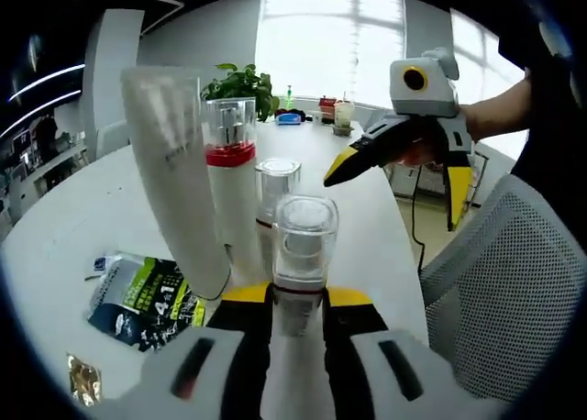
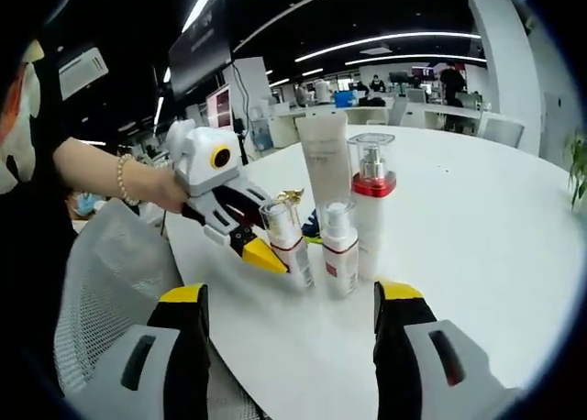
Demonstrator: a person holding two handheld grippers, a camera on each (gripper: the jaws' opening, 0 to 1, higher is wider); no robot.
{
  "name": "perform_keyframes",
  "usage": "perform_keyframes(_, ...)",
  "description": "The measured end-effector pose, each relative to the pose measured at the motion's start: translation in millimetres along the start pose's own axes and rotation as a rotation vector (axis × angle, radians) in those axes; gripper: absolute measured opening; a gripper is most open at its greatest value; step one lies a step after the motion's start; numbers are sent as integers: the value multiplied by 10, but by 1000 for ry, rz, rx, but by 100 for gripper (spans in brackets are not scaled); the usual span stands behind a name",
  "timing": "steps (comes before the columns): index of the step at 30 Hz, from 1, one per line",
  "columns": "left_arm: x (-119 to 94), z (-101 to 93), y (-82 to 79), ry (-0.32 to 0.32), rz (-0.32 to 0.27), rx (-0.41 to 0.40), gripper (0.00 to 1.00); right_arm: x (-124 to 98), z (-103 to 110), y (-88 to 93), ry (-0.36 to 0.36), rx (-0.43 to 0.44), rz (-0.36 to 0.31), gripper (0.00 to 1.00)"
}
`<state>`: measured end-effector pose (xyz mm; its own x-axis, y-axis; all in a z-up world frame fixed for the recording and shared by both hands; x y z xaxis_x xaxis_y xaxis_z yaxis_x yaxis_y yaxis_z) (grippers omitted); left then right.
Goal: Arrange the skincare products in the storage area until every visible bottle or jar stands upright without overlapping.
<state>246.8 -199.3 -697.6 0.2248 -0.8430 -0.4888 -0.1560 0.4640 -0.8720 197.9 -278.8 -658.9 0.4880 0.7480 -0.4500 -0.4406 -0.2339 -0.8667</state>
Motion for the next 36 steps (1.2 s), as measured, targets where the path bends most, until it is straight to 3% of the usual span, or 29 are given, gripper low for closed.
perform_keyframes(12, 115, 177, -75, 11, -7, 13, 14, -19, -39, 33, 14, 15, 6, 72)
perform_keyframes(36, 115, 140, -107, 40, -5, -10, 19, -27, -18, 34, 24, 28, 4, 72)
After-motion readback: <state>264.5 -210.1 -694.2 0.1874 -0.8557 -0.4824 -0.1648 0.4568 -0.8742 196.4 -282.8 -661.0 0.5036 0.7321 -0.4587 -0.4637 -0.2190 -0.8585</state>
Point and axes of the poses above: the point that each gripper's makers call its tool centre point, and the gripper's own axes: x roughly forward along the fingers, z roughly to its left, y roughly out of its underside, the point moved 2 cm from there along -x, roughly backward along the fingers, and after that the axes turned 3 degrees about x, right-handed, at the moved point
